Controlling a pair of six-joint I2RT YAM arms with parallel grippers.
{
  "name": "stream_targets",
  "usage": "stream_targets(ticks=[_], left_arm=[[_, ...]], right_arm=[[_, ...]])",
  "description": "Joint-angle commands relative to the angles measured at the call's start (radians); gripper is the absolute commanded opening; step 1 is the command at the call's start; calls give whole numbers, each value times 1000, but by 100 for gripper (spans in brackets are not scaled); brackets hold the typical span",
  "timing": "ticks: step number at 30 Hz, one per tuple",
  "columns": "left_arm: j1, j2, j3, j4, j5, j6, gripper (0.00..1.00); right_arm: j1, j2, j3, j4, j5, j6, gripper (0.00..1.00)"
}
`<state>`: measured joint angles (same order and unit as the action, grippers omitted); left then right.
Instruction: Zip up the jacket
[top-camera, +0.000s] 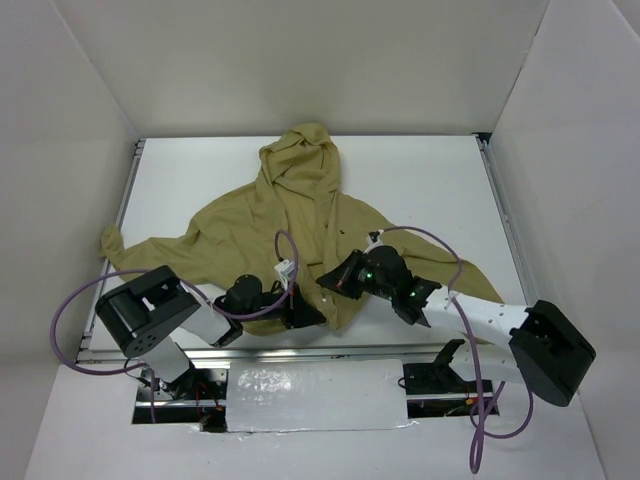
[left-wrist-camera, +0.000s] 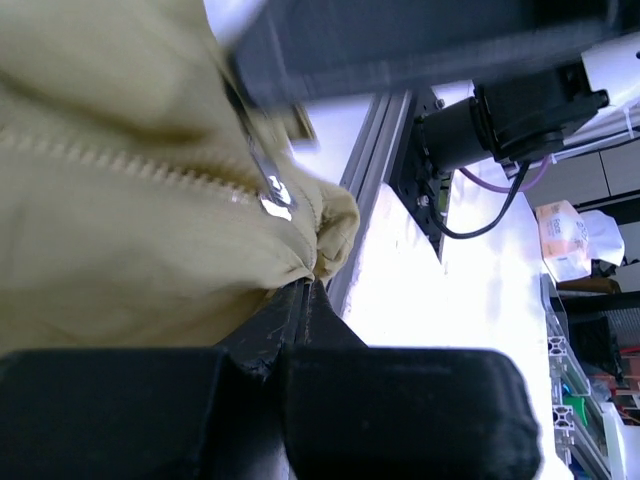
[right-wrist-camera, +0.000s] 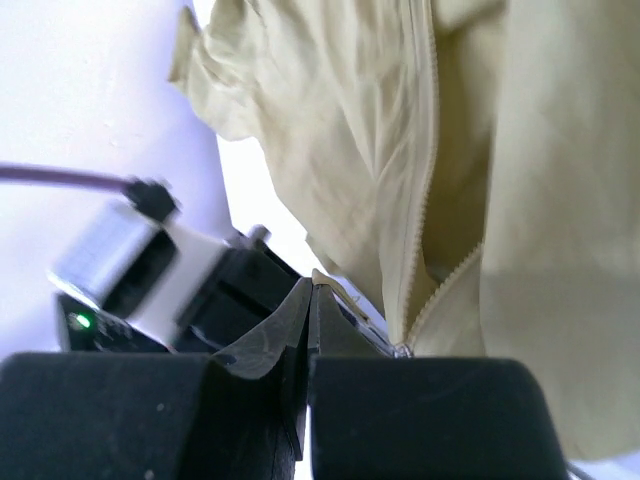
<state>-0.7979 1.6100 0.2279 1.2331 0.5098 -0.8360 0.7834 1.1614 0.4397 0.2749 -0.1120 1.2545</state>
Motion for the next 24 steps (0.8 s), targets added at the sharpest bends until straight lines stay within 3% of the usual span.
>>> stream_targets(ticks=[1, 4, 8, 13, 18, 22, 24], left_arm=[[-20, -36, -24, 10, 38, 43, 0], [-26, -93, -10, -99, 18, 80, 0], [-34, -124, -44, -70, 1, 66, 0], [-43, -124, -74, -35, -39, 25, 0], [-84, -125, -101, -27, -117, -9, 0], [-142, -177, -114, -67, -239, -18, 0], [-165, -221, -105, -151, -290, -11, 0]], right_arm=[[-44, 35, 97, 58, 12, -43, 0], [-67, 44, 105, 70, -11, -47, 0], [-85, 66, 135, 60, -9, -67, 0], [-208, 216, 270, 46, -116, -142, 0], [-320, 532, 655, -86, -198, -251, 0], [-380, 776, 1061, -192, -282, -291, 0], [-397, 900, 1198, -258, -296, -316, 0]])
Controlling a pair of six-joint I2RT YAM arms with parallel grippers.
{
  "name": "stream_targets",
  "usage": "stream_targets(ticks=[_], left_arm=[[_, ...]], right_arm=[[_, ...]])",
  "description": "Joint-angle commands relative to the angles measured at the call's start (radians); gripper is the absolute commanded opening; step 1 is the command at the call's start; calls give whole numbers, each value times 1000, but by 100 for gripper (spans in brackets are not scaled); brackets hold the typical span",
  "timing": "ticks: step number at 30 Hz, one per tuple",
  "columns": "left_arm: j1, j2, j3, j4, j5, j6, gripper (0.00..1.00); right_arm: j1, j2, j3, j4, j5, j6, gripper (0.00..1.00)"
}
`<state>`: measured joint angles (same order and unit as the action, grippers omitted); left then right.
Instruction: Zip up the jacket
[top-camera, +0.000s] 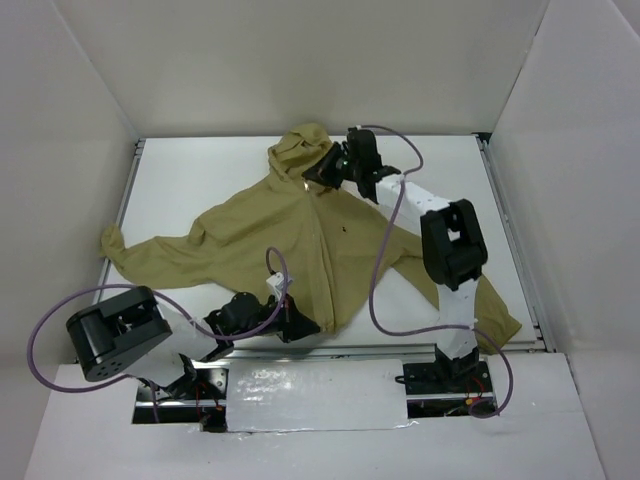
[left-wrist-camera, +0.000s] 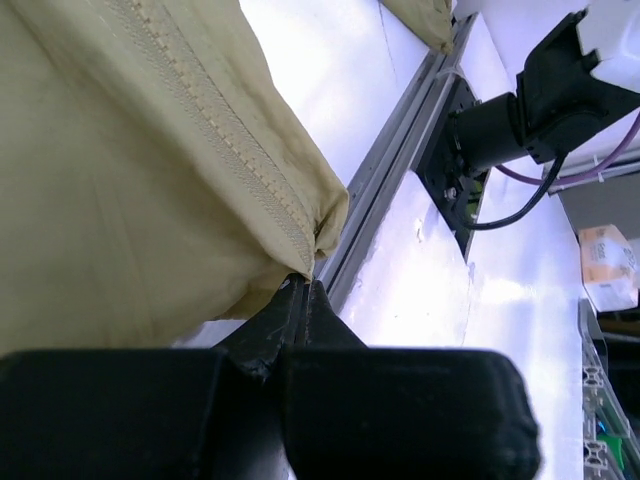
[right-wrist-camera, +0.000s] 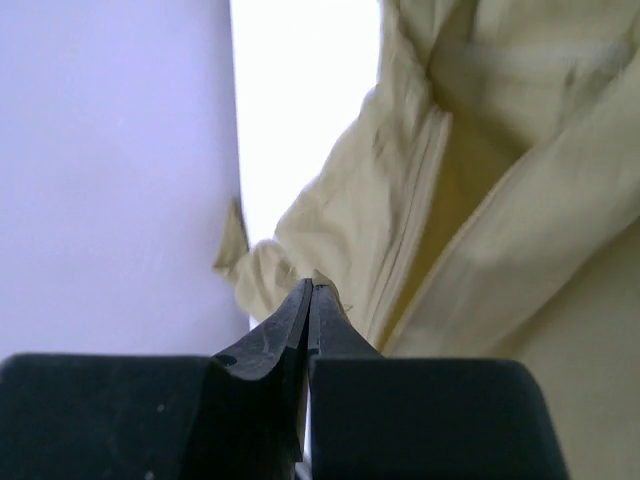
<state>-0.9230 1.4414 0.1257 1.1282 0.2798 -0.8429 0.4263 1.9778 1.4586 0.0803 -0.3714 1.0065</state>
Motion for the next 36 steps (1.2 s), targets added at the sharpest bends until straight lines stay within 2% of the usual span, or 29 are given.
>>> stream_targets(ticks=[1, 6, 13, 17, 23, 28, 32, 36], left_arm=[[-68, -67, 2, -71, -86, -1, 0], [-132, -111, -14, -133, -218, -5, 0], [-135, -30, -41, -91, -315, -61, 0], [-135, 57, -44, -51, -364, -90, 0], [-135, 97, -38, -41, -412, -117, 0], [-134, -13, -23, -149, -470, -117, 0], [-134, -113, 41, -377, -516, -84, 0], [-134, -168, -1, -398, -567, -122, 0]], right_arm=[[-50, 145, 303, -107, -40, -80, 0], [-87, 251, 625, -192, -43, -166, 0], [-110, 234, 943, -277, -26, -284, 0], [-139, 170, 954, -240, -32, -279, 0], [-158, 118, 954, -241, -57, -304, 0], [-158, 108, 876, -212, -98, -319, 0], [-159, 134, 852, -229, -81, -355, 0], [-169, 165, 907, -267, -23, -387, 0]])
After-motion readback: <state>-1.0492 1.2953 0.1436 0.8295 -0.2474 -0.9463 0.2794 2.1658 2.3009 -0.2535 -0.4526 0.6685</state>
